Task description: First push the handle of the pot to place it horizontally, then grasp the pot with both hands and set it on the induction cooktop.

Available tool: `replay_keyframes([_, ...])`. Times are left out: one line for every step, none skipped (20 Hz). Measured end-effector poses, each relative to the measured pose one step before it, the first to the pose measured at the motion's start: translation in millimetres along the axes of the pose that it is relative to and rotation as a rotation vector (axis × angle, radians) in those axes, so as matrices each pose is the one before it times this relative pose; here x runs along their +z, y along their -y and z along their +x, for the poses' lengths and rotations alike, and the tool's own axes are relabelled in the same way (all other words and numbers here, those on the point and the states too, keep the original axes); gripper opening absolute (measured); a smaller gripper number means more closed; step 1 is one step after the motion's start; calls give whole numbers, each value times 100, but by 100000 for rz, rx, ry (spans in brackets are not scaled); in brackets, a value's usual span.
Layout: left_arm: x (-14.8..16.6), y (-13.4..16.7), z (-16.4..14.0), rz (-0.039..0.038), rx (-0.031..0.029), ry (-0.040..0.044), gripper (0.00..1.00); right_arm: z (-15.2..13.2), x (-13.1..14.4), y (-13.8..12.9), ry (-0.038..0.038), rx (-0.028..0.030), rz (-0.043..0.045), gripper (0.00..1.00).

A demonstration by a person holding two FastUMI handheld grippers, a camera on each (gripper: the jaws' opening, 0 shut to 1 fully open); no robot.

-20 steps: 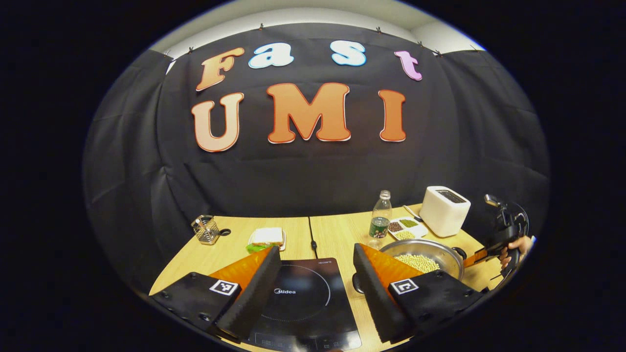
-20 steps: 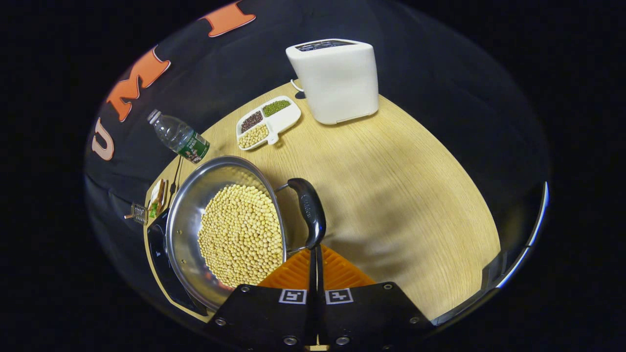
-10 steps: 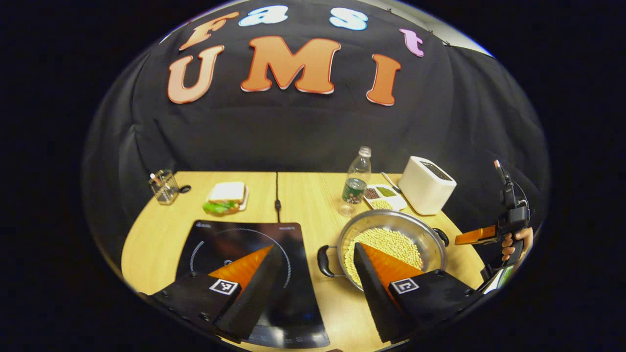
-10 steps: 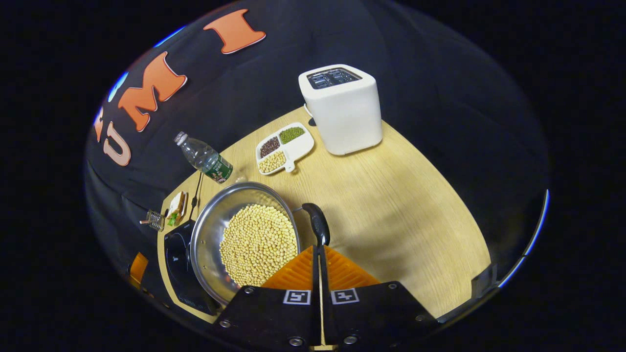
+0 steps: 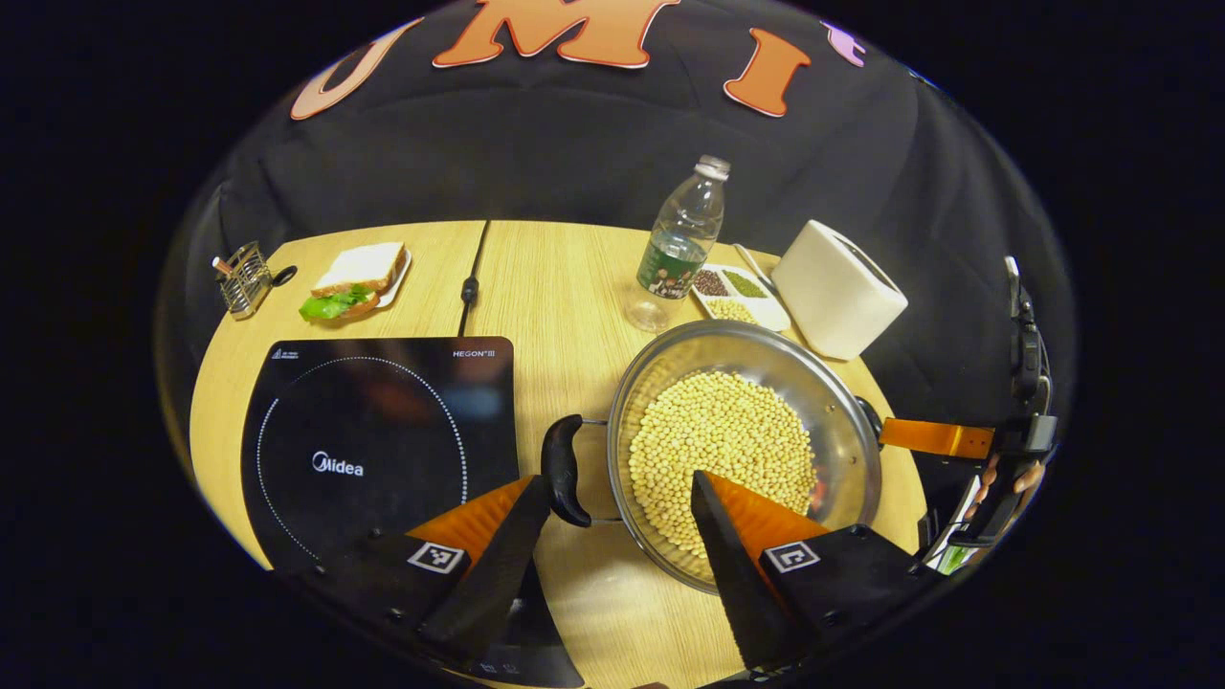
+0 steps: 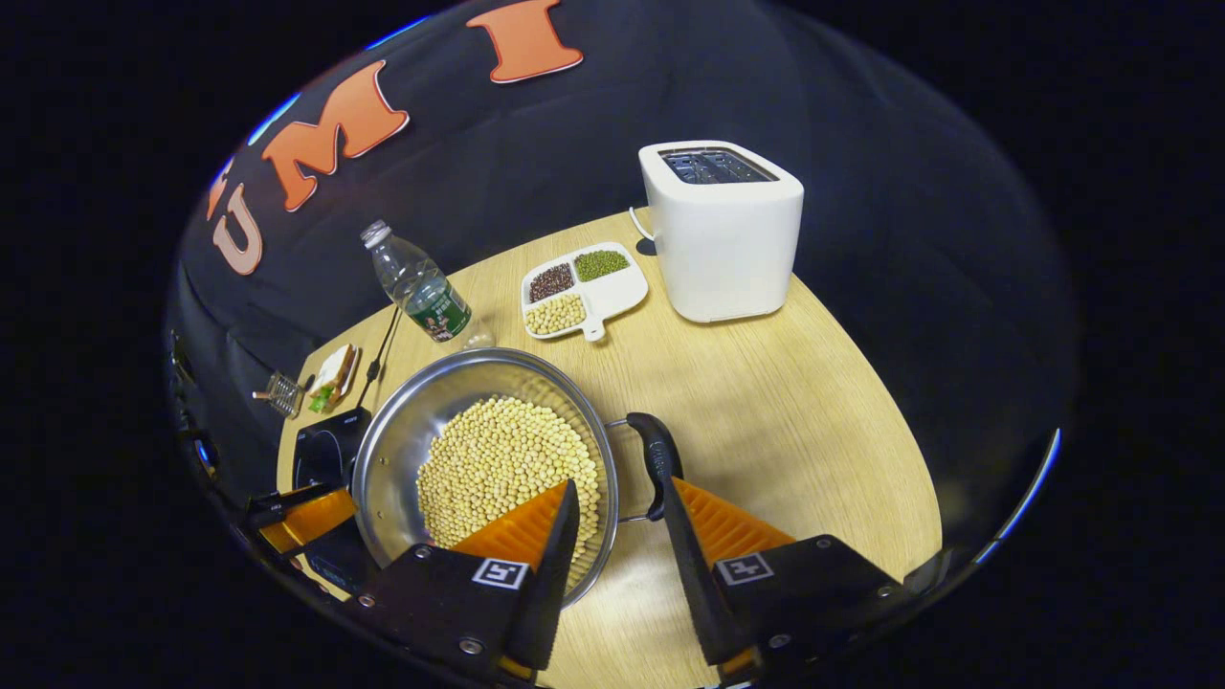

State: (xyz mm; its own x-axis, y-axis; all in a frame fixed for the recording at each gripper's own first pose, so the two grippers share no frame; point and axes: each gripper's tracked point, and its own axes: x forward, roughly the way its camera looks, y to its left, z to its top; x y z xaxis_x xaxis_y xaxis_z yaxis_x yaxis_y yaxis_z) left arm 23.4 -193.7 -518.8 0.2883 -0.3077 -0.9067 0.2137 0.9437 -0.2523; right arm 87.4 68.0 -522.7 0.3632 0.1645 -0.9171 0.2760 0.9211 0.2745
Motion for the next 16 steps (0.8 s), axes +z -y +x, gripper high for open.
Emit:
replay_keyframes([66,-264,819,251,341,-404,98,162,-206,4,-307,-634,-1610,60])
replay_keyframes([0,71,468,-500,261,-216,98,284,-103,-76,-243,-680,-1230,66])
replay_keyframes([-14,-17,385,367,110,-82,98,340,-167,84,-103,-1404,-1052,69])
replay_keyframes([30,-161,215,400,120,-224,99,399,57,163,105,-1379,-909,73])
replay_keyframes([55,-83,333,687,168,287,98,185,-54,193,3,-1225,-869,74])
replay_keyframes([-97,201,223,463,290,330,99,296,0,149,-127,-1018,-492,75])
replay_keyframes([29,82,500,853,194,588,98,438,-48,103,-32,-1073,-659,76])
replay_keyframes([-130,101,624,316,112,251,98,385,-92,57,-378,-1217,-929,76])
replay_keyframes([-76,177,526,454,123,24,98,241,-223,85,-450,-1280,-1307,76])
replay_keyframes([-71,14,370,972,93,259,97,307,-88,102,-51,-1518,-1532,77])
replay_keyframes([110,-9,445,1300,192,878,97,211,31,173,287,-1649,-1514,76])
replay_keyframes([20,-85,372,1377,382,686,97,72,61,201,486,-1540,-1149,77])
replay_keyframes([176,-98,324,991,799,1170,95,123,38,101,520,-1068,-562,78])
replay_keyframes([322,-82,469,1359,915,1639,99,86,67,30,313,-514,-534,78])
replay_keyframes([399,-239,401,517,1106,1999,97,305,-11,54,382,-153,-422,78])
replay_keyframes([417,57,416,460,1167,2258,99,233,-142,30,22,-149,-619,77])
